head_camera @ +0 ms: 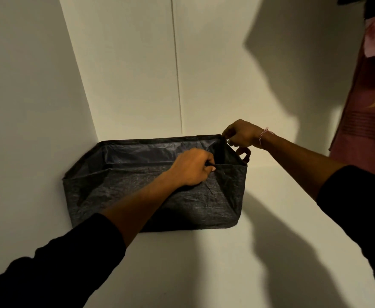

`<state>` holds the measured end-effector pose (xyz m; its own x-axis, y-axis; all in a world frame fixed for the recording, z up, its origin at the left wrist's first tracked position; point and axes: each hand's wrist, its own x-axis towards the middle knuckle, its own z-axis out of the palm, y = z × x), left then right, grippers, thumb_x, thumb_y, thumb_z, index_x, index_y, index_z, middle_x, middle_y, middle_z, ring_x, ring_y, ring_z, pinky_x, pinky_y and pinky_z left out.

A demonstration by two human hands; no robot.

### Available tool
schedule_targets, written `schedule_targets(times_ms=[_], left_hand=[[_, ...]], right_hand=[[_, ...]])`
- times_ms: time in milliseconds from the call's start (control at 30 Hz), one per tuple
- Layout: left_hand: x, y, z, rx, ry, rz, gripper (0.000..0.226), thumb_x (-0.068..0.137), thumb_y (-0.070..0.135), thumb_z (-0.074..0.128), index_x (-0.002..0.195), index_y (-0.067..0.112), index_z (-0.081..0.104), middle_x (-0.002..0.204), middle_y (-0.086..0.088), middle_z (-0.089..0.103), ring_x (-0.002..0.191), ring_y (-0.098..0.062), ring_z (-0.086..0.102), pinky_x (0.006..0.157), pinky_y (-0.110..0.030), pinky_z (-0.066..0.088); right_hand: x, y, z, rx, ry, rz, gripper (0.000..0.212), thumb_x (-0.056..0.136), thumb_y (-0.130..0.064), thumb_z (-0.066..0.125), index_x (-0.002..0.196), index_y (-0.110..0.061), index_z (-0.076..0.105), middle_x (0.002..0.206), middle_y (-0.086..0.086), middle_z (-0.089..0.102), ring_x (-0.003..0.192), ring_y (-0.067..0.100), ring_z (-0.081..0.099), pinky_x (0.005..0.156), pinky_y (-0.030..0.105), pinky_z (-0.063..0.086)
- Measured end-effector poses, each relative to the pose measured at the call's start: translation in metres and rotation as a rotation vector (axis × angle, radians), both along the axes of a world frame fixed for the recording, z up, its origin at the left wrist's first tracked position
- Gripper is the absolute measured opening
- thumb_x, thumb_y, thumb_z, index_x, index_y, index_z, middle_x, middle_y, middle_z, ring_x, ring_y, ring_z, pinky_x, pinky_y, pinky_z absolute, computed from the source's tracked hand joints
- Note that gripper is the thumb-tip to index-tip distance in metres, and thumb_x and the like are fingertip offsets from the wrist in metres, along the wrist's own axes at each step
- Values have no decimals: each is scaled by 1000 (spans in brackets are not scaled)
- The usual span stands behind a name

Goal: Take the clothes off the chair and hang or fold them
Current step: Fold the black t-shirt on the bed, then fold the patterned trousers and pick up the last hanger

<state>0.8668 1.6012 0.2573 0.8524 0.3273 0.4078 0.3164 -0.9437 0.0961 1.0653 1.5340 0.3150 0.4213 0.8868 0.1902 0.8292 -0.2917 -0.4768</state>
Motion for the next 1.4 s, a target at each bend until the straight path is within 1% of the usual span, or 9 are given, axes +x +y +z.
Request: schedule_targets(times_ms=[133,267,467,533,600,767,1067,1300,1400], left_hand=[[-5,-13,3,7,-49,-28,12,89,26,68,97,19,71,95,1,71,79,-9,58,76,-38,56],[0,-30,2,48,-104,-56,24,86,27,67,106,15,68,99,-2,69,89,-16,62,79,-40,55],[13,-85,-28,275,-214,-91,43,84,26,63,122,7,57,118,-13,58,109,-33,54,88,-45,45],[18,-106,-40,308,-215,-125,53,83,25,64,131,5,53,128,-14,57,119,-33,53,99,-44,45],[26,-129,-49,299,-217,-189,59,84,26,66,136,2,51,135,-18,55,127,-35,51,107,-46,42],[58,-201,-70,129,-134,-374,61,92,27,62,145,3,43,145,-15,49,136,-31,44,109,-40,38],[119,-397,-119,120,83,-767,55,93,30,59,142,10,46,144,-5,50,134,-24,43,101,-36,41],[116,-608,-160,70,129,-1035,56,95,30,57,143,5,45,144,-11,51,134,-29,45,110,-37,36],[95,-699,-175,61,206,-1126,63,97,35,55,151,8,35,155,-12,39,143,-26,35,116,-34,27]], right_hand=[[-12,-25,-1,46,-106,5,36,93,-7,61,129,-7,66,131,11,65,120,26,60,94,27,44],[-23,-51,-20,60,-215,-20,36,93,-11,58,129,-9,66,128,13,66,119,32,59,97,32,44],[-39,-126,-70,108,-256,-184,49,90,-1,53,137,-15,53,133,13,56,121,31,52,95,37,45],[-45,-154,-86,72,-279,-245,53,91,-2,51,142,-16,48,141,13,50,126,32,49,99,40,45],[-50,-187,-102,2,-300,-285,55,92,-5,52,146,-15,44,145,14,46,130,32,47,102,41,44],[-58,-292,-137,-139,-277,-409,57,93,-10,53,148,-16,40,150,12,41,133,32,44,104,43,43],[-75,-560,-176,-312,-123,-755,67,95,-17,61,154,-14,30,152,15,38,133,34,46,105,44,45],[-142,-766,-210,-418,-32,-1039,58,99,-18,56,153,-14,35,154,10,40,137,29,44,110,39,41],[-176,-845,-222,-466,-16,-1125,61,99,-23,59,154,-12,34,156,10,39,139,30,43,112,40,41]])
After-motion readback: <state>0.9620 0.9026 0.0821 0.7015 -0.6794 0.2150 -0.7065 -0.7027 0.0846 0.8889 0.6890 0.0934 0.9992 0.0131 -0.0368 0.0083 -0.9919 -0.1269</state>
